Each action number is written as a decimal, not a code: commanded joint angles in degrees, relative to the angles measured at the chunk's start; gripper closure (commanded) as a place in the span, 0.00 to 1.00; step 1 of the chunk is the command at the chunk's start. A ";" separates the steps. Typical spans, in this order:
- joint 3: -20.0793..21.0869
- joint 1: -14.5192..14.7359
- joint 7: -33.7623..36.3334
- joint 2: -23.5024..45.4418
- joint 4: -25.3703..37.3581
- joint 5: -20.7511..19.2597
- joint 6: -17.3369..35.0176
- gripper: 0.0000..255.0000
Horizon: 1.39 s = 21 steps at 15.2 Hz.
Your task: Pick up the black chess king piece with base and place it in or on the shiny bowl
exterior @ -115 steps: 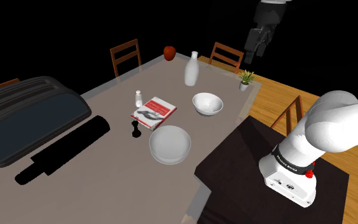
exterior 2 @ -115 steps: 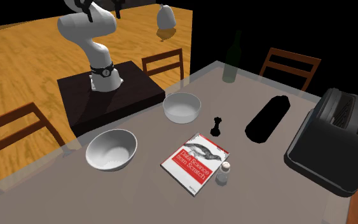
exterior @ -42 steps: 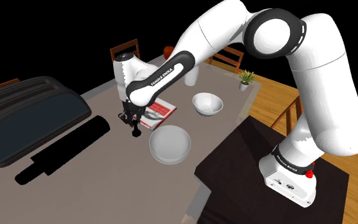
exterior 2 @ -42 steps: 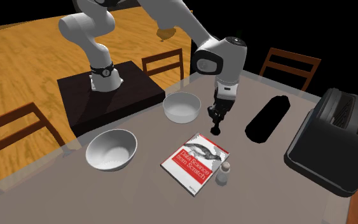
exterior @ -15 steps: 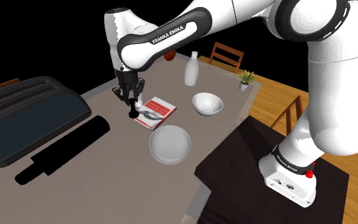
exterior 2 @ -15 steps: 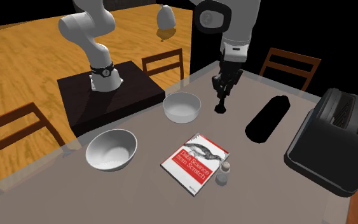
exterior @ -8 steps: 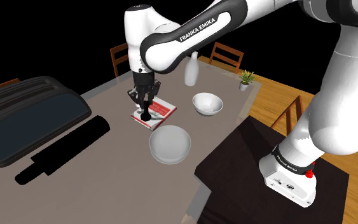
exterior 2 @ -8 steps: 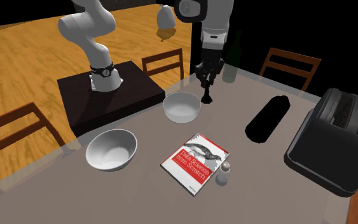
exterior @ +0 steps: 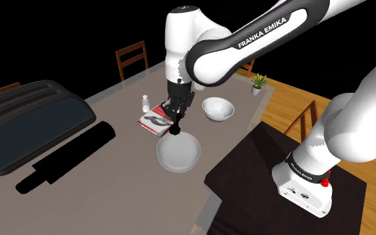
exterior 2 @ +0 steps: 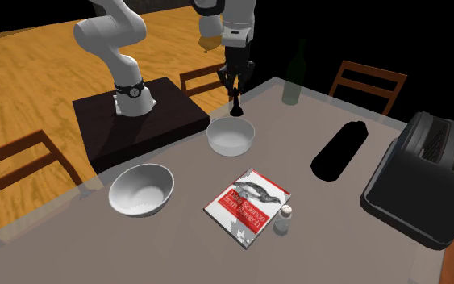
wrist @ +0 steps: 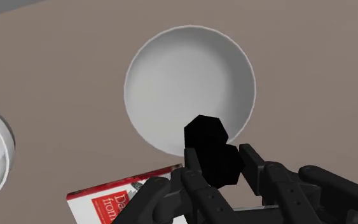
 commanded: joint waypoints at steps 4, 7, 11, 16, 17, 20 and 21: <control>0.23 0.26 0.15 -1.22 -3.90 0.59 2.80 1.00; 0.33 0.21 0.77 0.44 -4.75 -0.20 5.21 1.00; 0.37 0.16 1.74 2.85 -5.71 -1.48 8.40 1.00; 0.24 0.17 3.24 6.14 -6.60 -3.49 12.34 1.00; 0.18 0.19 3.58 6.84 -6.74 -3.95 13.12 1.00; -0.10 0.30 4.67 8.99 -7.06 -5.44 15.41 1.00; -0.14 0.32 4.76 9.17 -7.08 -5.57 15.60 1.00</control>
